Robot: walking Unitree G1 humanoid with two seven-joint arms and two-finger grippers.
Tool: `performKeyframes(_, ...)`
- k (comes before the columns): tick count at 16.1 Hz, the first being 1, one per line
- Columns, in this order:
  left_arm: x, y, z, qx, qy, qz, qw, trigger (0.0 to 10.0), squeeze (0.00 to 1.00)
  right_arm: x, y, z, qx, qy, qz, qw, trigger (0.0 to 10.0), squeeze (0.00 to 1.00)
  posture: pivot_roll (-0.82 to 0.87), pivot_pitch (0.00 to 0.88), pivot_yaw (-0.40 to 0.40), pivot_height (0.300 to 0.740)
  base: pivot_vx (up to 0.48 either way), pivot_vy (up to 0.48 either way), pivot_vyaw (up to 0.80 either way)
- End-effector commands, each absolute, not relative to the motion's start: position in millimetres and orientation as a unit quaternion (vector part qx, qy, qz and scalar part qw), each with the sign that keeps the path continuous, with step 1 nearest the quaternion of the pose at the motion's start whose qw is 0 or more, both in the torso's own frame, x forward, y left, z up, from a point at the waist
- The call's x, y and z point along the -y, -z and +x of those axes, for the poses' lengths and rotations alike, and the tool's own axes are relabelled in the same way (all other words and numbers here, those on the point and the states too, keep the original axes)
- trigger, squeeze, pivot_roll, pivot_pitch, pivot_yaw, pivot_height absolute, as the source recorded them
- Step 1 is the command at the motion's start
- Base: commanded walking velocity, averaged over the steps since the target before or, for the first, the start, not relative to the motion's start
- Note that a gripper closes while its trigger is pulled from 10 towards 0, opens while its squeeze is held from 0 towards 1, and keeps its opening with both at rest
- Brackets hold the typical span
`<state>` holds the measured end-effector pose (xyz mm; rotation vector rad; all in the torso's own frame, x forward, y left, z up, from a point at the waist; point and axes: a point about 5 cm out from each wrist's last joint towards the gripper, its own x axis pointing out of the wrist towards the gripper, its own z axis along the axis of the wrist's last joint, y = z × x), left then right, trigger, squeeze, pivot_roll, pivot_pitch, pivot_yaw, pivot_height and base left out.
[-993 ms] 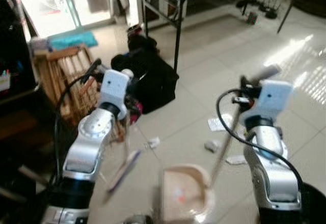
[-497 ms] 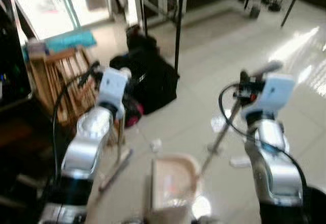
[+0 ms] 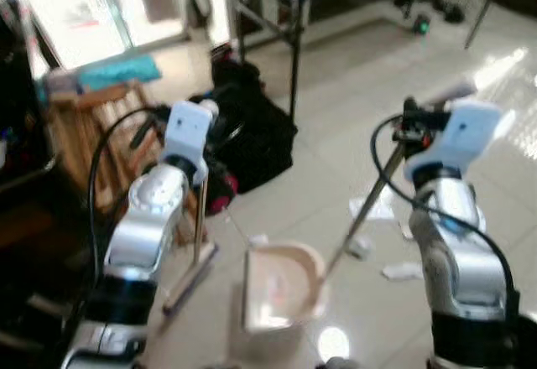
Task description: Sweep floor
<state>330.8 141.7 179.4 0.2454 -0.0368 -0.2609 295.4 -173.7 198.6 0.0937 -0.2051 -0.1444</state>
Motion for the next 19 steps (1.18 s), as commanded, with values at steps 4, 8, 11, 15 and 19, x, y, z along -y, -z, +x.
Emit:
performKeyframes(4,-142.9,-191.0,334.3,0.038,0.127,0.123,0.984,10.0,0.00,176.4,-209.0,298.0,0.116,0.079,0.038,0.989,10.0,0.00,-0.06,0.110,0.035,0.740,0.300,0.000,-0.33)
performKeyframes(8,-141.4,-194.1,337.5,0.040,0.129,0.123,0.983,10.0,0.00,174.6,-212.4,299.7,0.122,0.072,0.038,0.989,10.0,0.00,-0.06,0.106,0.041,0.740,0.299,0.000,0.00)
performKeyframes(11,-141.3,-194.4,338.5,0.041,0.131,0.123,0.983,10.0,0.00,175.5,-212.2,299.1,0.120,0.074,0.036,0.989,10.0,0.00,-0.06,0.111,0.044,0.740,0.299,0.000,0.00)
performKeyframes(15,-141.4,-194.5,339.1,0.041,0.130,0.123,0.983,10.0,0.00,175.8,-211.4,299.1,0.119,0.074,0.037,0.989,10.0,0.00,-0.06,0.112,0.043,0.740,0.300,0.000,0.00)
performKeyframes(19,-140.8,-194.7,339.2,0.043,0.131,0.121,0.983,10.0,0.00,174.8,-211.5,299.2,0.120,0.072,0.036,0.990,10.0,0.00,-0.06,0.113,0.045,0.740,0.302,0.000,0.00)
